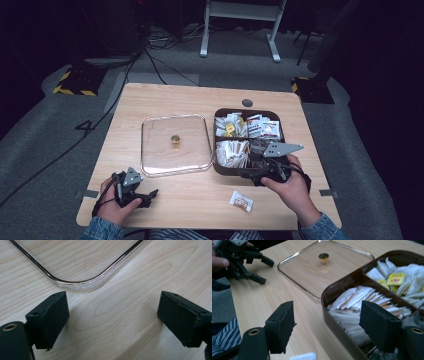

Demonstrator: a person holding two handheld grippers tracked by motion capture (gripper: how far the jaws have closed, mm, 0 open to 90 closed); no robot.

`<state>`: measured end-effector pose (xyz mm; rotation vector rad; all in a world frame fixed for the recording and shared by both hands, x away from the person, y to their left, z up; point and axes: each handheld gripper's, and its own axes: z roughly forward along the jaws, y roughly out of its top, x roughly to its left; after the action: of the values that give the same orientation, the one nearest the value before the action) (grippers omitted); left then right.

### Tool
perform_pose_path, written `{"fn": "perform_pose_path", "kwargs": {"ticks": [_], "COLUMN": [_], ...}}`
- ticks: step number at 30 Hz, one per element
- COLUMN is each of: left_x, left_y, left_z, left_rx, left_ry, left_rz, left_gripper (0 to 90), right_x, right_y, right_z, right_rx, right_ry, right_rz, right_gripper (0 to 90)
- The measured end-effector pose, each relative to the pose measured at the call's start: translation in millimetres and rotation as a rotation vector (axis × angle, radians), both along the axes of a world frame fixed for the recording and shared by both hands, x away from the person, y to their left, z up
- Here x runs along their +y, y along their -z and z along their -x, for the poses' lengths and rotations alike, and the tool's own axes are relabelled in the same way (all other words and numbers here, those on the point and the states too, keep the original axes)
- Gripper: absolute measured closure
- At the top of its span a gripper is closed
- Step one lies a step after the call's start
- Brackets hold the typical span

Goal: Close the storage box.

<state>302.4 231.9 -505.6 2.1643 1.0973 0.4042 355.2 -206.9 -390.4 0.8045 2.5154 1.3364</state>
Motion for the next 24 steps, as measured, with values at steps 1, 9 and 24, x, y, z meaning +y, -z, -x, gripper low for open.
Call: {"fn": "perform_pose_path", "kwargs": {"ticks": [1,9,24], "left_x": [0.0,0.2,-1.2], "left_y": [0.0,-0.1,0.0], "left_z": [0.0,0.0,-1.0], "left_rx": [0.000,0.000,0.003], "left_ry": [0.000,0.000,-0.004], "left_rz": [0.000,0.000,0.002], "left_gripper": [10.7,10.7,10.6], "right_x": [3.7,21.9,55.6], "right_y": [-4.6,-16.1,-22.6], "right_z": [-6.0,-27.6,-59.9], "right_rx": [-0.007,-0.032,-0.059], "right_ry": [0.003,0.031,0.038], "right_rz": [-0.005,-0.020,-0.016], "right_gripper": [27.3,24.0,22.2]}}
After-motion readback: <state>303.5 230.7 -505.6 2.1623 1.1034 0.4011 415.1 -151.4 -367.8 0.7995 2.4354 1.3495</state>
